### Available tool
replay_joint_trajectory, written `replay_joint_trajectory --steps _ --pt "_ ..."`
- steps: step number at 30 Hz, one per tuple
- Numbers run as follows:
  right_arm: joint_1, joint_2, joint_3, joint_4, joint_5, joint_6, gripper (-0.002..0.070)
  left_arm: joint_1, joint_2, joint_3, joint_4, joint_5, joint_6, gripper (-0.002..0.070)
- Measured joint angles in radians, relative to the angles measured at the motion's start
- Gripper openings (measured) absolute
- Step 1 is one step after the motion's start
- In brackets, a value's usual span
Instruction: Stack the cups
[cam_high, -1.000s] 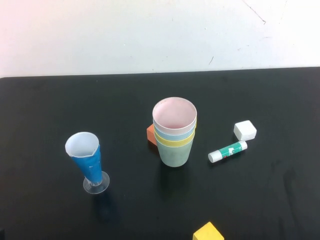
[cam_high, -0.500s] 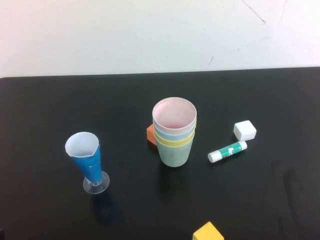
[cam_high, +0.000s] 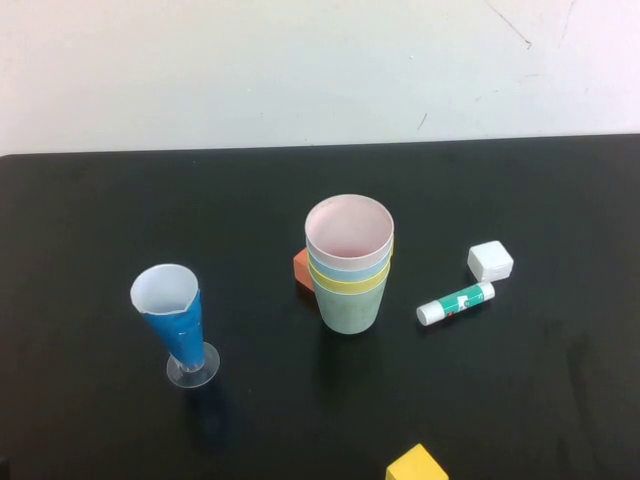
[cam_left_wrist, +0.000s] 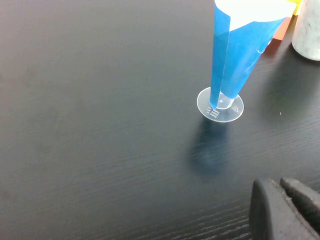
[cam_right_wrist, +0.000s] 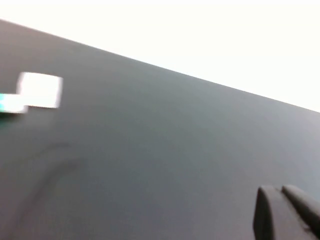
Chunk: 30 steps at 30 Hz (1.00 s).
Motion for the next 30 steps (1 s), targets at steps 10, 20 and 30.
replay_joint_trajectory --steps 10,20,30 --pt "-0.062 -0.073 0.052 -0.111 0.062 0.249 0.0011 0.000 0.000 0.000 0.000 0.000 -0.002 -0.0002" --pt "0.001 -0.077 0.052 -0.188 0.154 0.343 0.0011 0.000 0.000 0.000 0.000 0.000 -0.002 -0.0002" --pt "0.002 -0.077 0.052 -0.199 0.161 0.353 0.0011 0.000 0.000 0.000 0.000 0.000 -0.002 -0.0002"
